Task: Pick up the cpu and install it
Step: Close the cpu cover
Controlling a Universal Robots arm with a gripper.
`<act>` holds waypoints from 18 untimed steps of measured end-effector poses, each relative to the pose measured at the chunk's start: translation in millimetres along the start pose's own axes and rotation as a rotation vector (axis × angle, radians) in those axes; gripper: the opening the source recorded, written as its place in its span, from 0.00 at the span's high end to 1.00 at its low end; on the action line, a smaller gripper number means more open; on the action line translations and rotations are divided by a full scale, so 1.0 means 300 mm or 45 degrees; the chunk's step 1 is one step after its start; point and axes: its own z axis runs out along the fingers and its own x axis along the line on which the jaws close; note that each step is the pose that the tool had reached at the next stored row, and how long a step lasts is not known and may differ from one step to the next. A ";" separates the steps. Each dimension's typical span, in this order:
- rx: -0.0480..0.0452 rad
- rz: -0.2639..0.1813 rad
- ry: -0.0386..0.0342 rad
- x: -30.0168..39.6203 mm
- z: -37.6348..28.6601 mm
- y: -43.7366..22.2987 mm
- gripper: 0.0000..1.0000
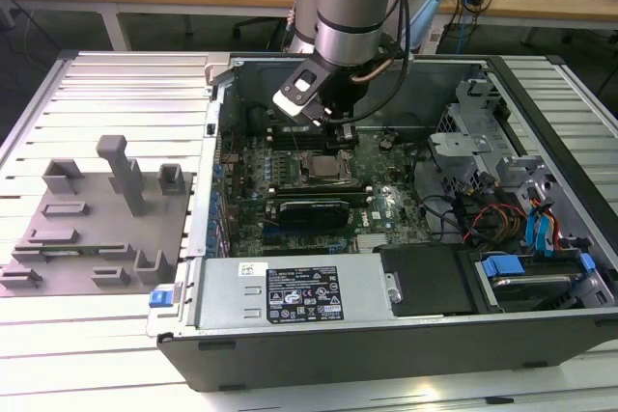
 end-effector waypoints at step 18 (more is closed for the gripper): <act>0.020 -0.584 -0.0018 0.000 0.002 0.000 0.89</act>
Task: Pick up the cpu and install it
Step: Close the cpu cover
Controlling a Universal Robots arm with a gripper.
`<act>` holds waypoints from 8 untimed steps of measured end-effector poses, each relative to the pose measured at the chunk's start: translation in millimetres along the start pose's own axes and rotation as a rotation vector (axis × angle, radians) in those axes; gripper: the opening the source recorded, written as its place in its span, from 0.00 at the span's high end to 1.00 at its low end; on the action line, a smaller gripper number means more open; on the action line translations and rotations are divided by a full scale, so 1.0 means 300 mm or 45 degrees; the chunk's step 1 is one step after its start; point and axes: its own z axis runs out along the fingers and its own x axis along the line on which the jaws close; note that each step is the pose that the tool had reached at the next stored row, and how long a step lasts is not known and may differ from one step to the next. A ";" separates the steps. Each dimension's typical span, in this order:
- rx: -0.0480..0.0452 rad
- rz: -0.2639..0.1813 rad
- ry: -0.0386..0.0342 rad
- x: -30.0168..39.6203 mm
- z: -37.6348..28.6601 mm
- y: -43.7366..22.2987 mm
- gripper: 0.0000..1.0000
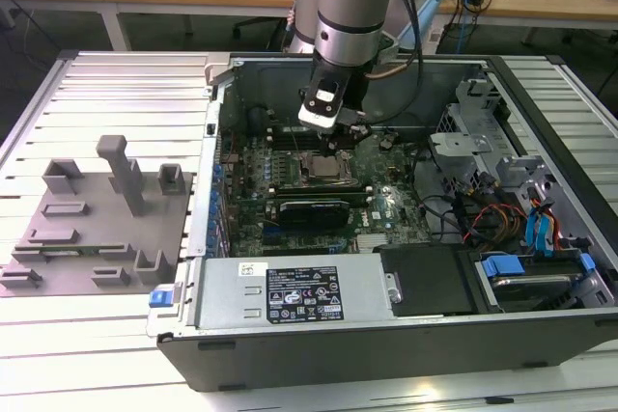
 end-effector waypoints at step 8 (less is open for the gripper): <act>0.008 -0.239 -0.0007 0.000 0.001 0.000 0.89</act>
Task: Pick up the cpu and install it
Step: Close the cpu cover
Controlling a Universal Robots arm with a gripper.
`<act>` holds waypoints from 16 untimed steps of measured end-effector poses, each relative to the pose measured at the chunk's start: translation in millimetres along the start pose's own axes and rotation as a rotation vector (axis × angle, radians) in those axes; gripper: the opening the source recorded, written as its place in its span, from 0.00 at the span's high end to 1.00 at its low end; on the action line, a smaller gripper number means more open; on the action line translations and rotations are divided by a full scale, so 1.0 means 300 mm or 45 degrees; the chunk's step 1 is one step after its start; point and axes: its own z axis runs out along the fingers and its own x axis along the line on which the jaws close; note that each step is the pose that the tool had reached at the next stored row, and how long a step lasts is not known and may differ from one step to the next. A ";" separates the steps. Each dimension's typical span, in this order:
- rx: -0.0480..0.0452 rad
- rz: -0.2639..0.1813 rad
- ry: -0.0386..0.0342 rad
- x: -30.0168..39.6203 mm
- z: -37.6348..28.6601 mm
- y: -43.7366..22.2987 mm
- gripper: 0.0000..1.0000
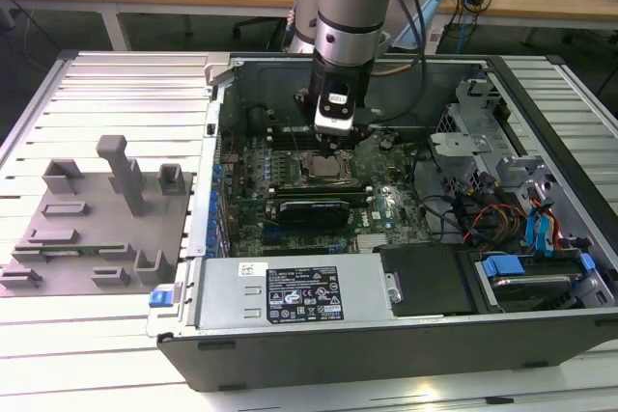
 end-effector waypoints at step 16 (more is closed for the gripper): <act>0.019 -0.571 -0.0016 0.000 0.003 0.000 0.89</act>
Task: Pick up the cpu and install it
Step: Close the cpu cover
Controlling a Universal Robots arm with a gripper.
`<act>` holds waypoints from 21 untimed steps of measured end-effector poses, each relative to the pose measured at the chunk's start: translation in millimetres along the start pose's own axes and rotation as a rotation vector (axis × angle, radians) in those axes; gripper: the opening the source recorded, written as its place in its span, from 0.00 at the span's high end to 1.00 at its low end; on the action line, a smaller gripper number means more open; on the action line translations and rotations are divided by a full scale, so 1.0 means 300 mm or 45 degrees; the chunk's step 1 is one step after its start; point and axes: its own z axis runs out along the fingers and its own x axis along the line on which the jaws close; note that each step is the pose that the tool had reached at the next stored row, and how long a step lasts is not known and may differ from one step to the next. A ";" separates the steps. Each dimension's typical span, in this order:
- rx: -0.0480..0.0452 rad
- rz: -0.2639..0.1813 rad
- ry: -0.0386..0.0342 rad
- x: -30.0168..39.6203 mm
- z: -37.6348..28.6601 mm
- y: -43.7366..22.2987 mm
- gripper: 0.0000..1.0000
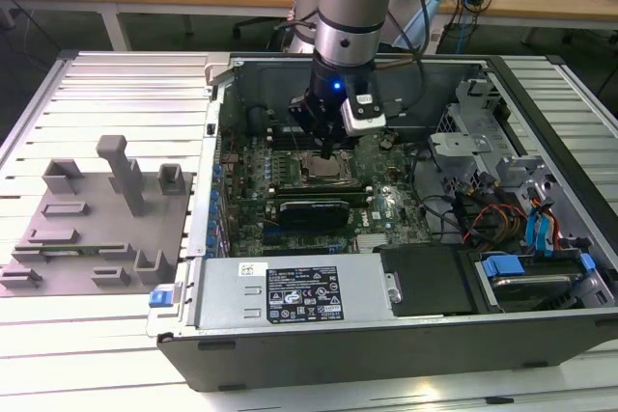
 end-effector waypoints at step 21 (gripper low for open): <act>0.048 -0.429 -0.0694 0.045 0.031 -0.012 0.89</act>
